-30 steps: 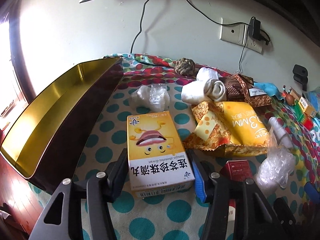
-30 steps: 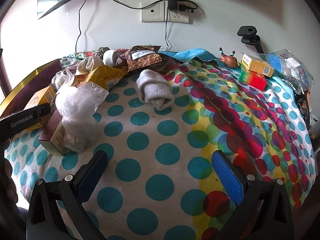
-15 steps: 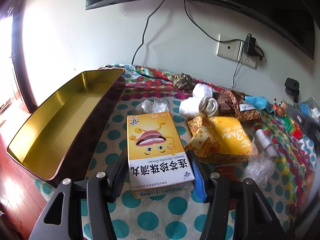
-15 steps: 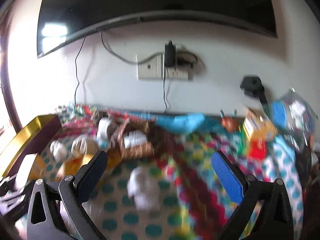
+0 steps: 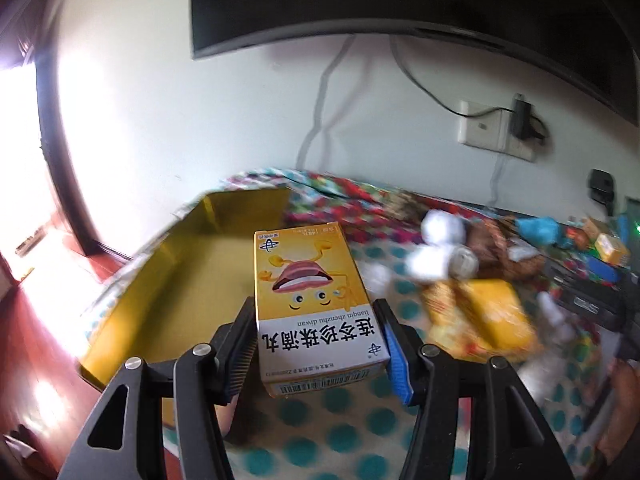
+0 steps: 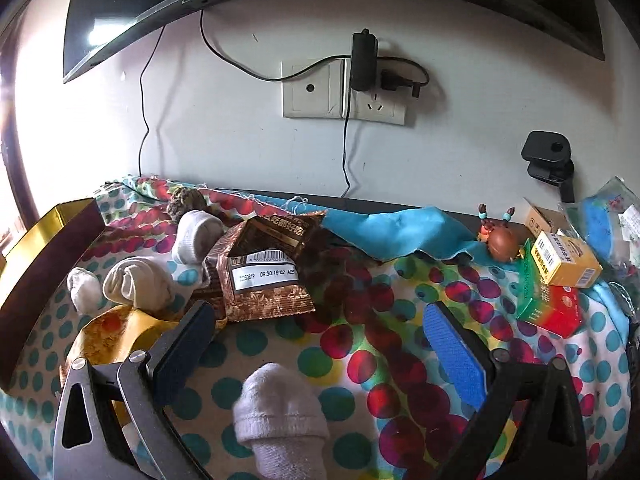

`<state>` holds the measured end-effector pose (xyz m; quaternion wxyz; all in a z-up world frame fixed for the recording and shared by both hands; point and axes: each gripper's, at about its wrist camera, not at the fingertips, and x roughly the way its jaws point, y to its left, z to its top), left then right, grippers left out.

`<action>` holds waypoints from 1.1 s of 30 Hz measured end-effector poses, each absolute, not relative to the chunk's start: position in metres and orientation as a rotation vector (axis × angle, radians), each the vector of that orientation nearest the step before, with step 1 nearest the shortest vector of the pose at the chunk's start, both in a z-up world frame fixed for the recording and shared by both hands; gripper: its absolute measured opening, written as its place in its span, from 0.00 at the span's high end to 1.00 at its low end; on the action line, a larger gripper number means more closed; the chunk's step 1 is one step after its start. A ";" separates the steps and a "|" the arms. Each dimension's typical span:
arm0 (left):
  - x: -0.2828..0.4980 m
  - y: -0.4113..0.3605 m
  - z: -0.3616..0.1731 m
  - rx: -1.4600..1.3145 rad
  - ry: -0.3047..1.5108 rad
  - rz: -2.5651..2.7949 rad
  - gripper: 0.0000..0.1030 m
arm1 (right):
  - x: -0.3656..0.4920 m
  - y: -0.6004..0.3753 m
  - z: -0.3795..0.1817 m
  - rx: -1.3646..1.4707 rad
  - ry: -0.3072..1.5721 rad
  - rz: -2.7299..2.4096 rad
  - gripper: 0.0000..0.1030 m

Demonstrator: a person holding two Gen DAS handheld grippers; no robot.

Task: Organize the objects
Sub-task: 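Carry the yellow box into the gold tin and release it while the right gripper grasps a white sock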

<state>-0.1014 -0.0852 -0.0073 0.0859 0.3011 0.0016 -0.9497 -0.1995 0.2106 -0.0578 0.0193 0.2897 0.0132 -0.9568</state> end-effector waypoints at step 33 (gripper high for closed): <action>-0.148 -0.213 -0.048 1.204 0.279 -2.556 0.20 | -0.230 0.176 -0.077 1.164 0.312 -2.845 0.00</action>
